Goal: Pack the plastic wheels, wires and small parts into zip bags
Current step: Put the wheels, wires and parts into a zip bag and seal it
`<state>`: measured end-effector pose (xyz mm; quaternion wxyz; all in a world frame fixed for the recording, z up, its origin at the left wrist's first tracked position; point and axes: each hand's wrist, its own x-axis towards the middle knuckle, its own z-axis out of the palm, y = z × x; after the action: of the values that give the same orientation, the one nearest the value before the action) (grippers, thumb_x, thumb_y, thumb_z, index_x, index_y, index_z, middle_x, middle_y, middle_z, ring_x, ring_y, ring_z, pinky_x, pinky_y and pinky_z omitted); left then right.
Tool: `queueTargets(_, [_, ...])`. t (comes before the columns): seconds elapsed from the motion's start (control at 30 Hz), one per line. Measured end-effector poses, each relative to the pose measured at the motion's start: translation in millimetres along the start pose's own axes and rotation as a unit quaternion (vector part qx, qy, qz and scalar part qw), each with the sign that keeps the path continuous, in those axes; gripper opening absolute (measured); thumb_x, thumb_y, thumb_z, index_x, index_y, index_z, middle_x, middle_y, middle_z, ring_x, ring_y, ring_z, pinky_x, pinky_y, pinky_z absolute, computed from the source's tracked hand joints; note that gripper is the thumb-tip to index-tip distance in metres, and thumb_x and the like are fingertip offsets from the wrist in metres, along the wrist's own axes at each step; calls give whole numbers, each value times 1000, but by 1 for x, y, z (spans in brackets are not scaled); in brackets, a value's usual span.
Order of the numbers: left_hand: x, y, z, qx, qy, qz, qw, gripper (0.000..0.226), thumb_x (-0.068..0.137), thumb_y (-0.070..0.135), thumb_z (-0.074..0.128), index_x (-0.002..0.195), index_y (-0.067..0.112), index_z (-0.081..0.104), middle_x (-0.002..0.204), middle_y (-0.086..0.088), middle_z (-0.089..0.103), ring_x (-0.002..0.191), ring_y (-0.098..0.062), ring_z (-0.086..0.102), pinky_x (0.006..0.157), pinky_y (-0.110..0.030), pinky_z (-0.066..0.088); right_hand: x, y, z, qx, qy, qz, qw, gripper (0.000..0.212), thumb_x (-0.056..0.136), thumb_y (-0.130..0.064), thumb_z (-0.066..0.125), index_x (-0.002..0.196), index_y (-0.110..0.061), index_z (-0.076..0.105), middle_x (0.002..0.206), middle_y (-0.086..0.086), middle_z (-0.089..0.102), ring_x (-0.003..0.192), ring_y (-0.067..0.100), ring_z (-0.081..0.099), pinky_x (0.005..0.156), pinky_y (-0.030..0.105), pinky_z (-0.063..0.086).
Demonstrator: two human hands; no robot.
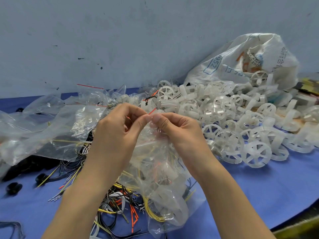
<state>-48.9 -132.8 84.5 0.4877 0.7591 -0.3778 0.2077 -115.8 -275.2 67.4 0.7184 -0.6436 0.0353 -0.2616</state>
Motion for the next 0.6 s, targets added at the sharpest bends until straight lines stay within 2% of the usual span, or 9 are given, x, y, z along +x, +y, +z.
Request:
queueTargets(0.1, [2, -4, -7, -31, -71, -50, 996, 18, 85, 46, 60, 86, 30, 68, 73, 16, 65, 57, 0, 52, 54, -11, 38, 0, 0, -1, -4, 8, -1, 1000, 17, 90, -21, 70, 98, -8, 77, 77, -1, 73, 68, 8, 63, 65, 17, 51])
queueTargets(0.17, [3, -6, -13, -37, -109, -54, 992, 22, 85, 44, 59, 86, 26, 72, 64, 14, 61, 53, 0, 47, 50, -10, 34, 0, 0, -2, -7, 17, -3, 1000, 16, 90, -20, 70, 97, -7, 76, 75, -1, 72, 66, 7, 62, 65, 17, 51])
queueTargets(0.33, [1, -7, -14, -26, -113, -46, 992, 9, 88, 27, 66, 87, 22, 73, 54, 27, 55, 49, 6, 48, 47, -4, 32, 1, -1, 0, -16, 28, -9, 999, 13, 90, -20, 70, 92, -9, 76, 72, -3, 71, 61, 5, 59, 62, 15, 49])
queueTargets(0.4, [1, -7, -14, 6, -98, -32, 995, 7, 87, 28, 68, 89, 24, 74, 66, 22, 63, 59, 3, 55, 54, -10, 39, 1, -1, 1, -19, 33, -11, 999, 12, 90, -21, 70, 90, -11, 77, 72, -3, 71, 61, 5, 59, 62, 16, 49])
queueTargets(0.47, [1, -8, -13, 41, -82, -10, 996, 9, 87, 31, 68, 91, 25, 73, 80, 11, 67, 69, -7, 59, 63, -23, 45, 1, 0, 0, -18, 31, -12, 999, 12, 91, -22, 69, 90, -12, 76, 72, -4, 70, 63, 6, 59, 64, 17, 50])
queueTargets(0.5, [0, -8, -12, 58, -71, 5, 996, 10, 87, 32, 67, 91, 25, 73, 81, 9, 66, 70, -10, 58, 65, -28, 45, 1, 0, 0, -16, 26, -12, 999, 13, 92, -22, 68, 91, -11, 76, 73, -4, 71, 65, 7, 60, 65, 18, 51])
queueTargets(0.6, [-1, -5, -10, 91, -47, 48, 994, 16, 88, 38, 62, 90, 25, 69, 80, 11, 61, 69, -8, 57, 62, -31, 48, 1, -1, -1, -31, -4, -6, 999, 19, 93, -23, 66, 94, -7, 75, 81, 3, 74, 72, 9, 65, 69, 20, 54])
